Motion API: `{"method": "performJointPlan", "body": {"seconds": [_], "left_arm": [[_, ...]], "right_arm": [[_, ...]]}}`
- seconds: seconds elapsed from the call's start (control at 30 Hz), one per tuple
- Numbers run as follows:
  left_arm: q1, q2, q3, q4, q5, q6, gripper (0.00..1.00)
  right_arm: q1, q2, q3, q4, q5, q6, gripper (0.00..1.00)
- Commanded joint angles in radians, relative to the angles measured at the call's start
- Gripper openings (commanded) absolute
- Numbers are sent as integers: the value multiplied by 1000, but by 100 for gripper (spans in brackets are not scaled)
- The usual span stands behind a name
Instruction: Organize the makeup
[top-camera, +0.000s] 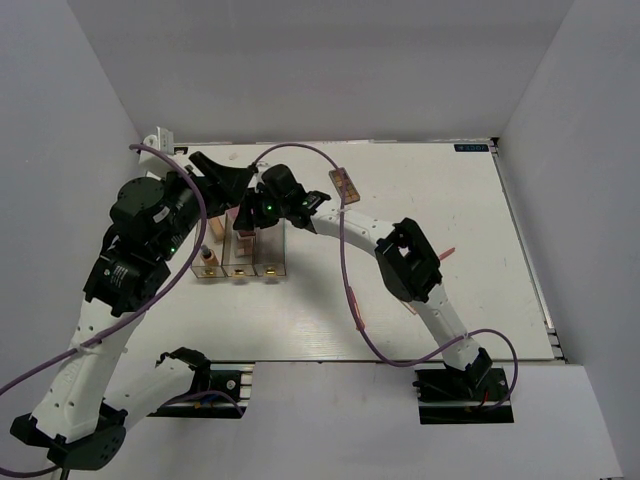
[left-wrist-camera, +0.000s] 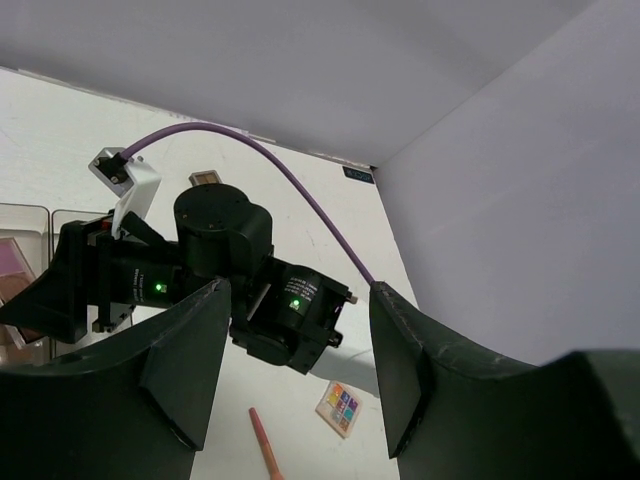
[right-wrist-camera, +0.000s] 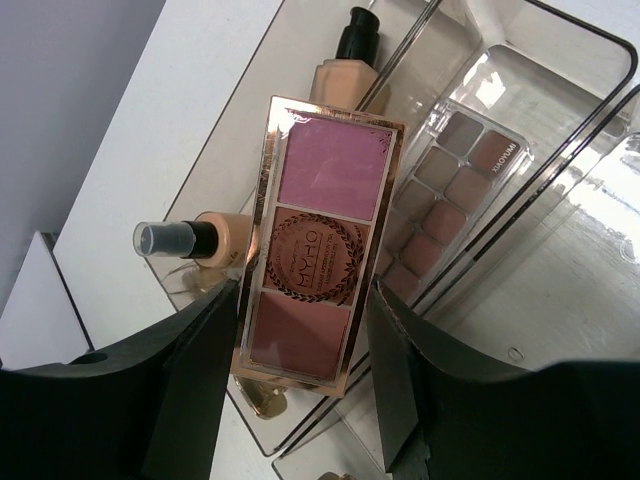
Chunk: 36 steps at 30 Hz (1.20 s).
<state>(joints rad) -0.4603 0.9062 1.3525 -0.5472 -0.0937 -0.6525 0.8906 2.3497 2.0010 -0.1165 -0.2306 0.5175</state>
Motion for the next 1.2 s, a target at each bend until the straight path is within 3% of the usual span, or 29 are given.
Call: {"method": "performJointPlan", "body": {"seconds": [0.0, 0.17, 0.2, 0.37, 0.4, 0.57, 0.77, 0.87, 0.9, 0.97, 1.0, 1.07, 1.1, 1.13, 1.17], "left_arm": [[-3, 3, -1, -3, -1, -4, 68], [-3, 19, 11, -10, 2, -2, 67], [-3, 19, 11, -8, 0, -4, 67], [-3, 19, 11, -7, -3, -9, 67], [-3, 20, 10, -5, -1, -9, 67], [-3, 34, 19, -6, 0, -7, 67], [-3, 59, -1, 27, 28, -6, 66], [-3, 88, -21, 73, 58, -9, 62], [-3, 100, -23, 93, 66, -10, 60], [-3, 157, -23, 113, 92, -10, 57], [-3, 181, -18, 119, 132, -10, 56], [-3, 271, -1, 133, 192, -13, 50], [-3, 307, 5, 142, 216, -18, 47], [-3, 341, 22, 144, 248, -21, 41], [-3, 411, 31, 151, 262, -38, 37]], "right_arm": [[5, 11, 27, 75, -10, 9, 55], [4, 31, 47, 87, -18, 9, 58], [5, 34, 53, 87, -15, 9, 65], [-2, 34, 44, 83, -18, 13, 70], [-2, 31, 42, 83, -19, 12, 79], [-12, -1, 64, 100, -56, 9, 79], [-82, -130, 15, 153, -160, -103, 63], [-160, -219, -86, 152, -196, -186, 46], [-214, -240, -114, 150, -208, -203, 33], [-280, -283, -195, 129, -230, -228, 23], [-327, -300, -226, 121, -245, -229, 25], [-401, -346, -290, 89, -289, -264, 51], [-447, -363, -344, 75, -297, -292, 81], [-493, -395, -360, 39, -315, -331, 89], [-511, -408, -379, 9, -314, -399, 89]]}}
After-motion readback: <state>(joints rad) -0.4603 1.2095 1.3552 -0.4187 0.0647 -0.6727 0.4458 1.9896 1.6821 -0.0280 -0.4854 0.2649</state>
